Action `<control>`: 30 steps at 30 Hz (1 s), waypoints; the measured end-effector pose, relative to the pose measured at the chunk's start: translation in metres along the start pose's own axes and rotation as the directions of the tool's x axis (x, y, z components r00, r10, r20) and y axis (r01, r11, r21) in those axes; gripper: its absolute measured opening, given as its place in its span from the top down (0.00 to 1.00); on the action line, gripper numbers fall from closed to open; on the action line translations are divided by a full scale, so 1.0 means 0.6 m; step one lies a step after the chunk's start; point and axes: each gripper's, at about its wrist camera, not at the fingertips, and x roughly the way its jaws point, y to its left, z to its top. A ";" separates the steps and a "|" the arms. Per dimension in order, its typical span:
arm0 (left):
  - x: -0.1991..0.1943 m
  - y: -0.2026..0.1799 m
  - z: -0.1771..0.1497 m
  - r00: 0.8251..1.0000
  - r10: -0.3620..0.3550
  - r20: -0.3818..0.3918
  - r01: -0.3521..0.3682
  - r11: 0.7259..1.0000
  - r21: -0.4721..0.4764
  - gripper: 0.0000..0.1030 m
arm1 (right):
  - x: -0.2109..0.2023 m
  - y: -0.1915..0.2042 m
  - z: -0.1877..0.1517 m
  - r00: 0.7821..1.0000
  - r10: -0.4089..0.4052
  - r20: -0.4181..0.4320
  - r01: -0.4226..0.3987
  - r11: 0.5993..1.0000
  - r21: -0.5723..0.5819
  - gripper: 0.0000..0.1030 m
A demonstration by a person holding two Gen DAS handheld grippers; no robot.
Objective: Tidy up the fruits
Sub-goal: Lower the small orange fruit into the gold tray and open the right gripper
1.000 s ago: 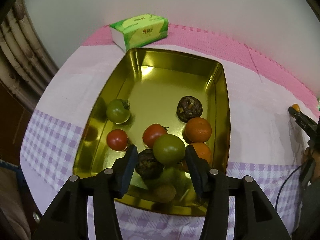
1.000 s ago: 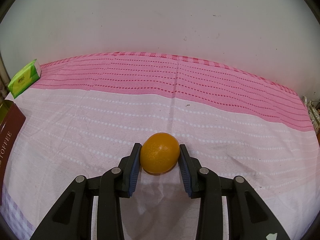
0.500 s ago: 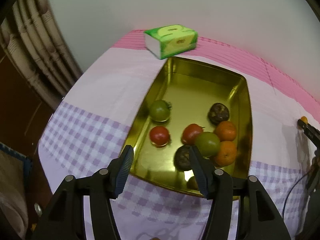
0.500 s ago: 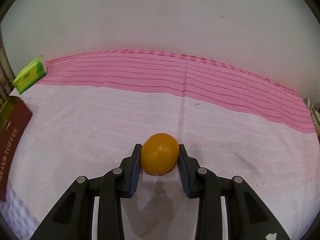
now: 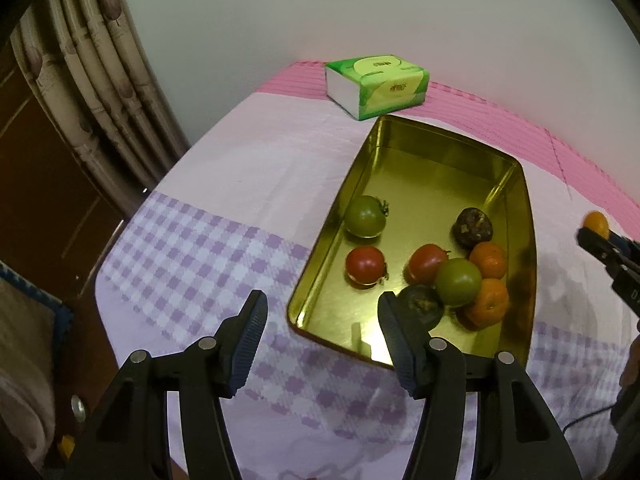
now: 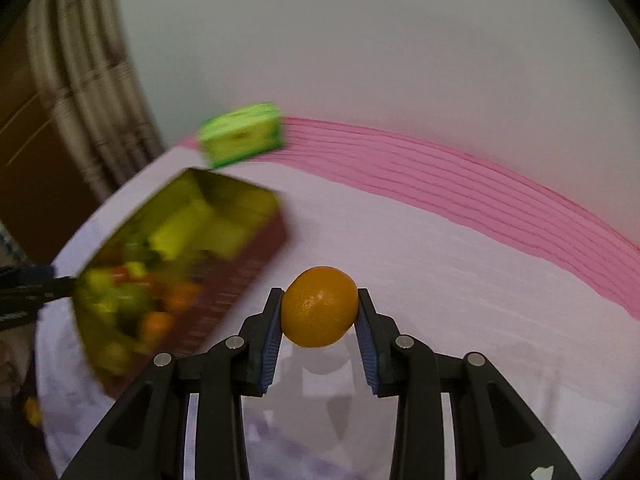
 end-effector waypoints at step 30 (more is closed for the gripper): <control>-0.013 0.025 -0.020 1.000 0.028 0.012 -0.028 1.000 0.006 0.43 | 0.105 0.206 0.003 0.992 0.037 -0.117 -0.058 0.981 -0.183 0.67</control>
